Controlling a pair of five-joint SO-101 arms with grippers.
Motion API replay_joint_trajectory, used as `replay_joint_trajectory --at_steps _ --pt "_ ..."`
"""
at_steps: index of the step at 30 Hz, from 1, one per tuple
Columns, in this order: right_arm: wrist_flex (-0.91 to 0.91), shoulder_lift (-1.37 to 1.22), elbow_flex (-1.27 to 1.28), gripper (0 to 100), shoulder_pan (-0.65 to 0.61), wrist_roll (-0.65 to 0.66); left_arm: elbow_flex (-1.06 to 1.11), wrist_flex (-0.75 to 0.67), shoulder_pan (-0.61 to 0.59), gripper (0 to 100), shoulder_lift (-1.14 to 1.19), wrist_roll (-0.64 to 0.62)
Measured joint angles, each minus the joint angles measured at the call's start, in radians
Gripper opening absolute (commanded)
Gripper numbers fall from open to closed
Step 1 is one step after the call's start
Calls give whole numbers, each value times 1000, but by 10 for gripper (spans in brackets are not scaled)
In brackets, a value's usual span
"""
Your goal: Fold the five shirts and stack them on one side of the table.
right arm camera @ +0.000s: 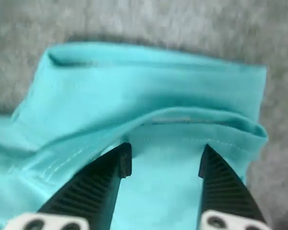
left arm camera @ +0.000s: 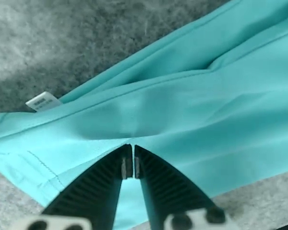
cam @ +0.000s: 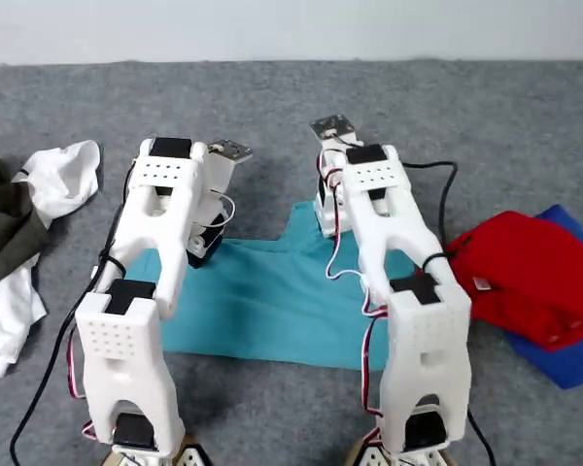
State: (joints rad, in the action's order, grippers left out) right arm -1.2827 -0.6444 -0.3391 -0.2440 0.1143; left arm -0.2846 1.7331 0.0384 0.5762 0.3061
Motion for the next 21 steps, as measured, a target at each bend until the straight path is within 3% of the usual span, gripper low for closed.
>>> replay_joint_trajectory --at_steps 21 --pt "9 -416 -641 238 -84 0 0 0 0 15 0 0"
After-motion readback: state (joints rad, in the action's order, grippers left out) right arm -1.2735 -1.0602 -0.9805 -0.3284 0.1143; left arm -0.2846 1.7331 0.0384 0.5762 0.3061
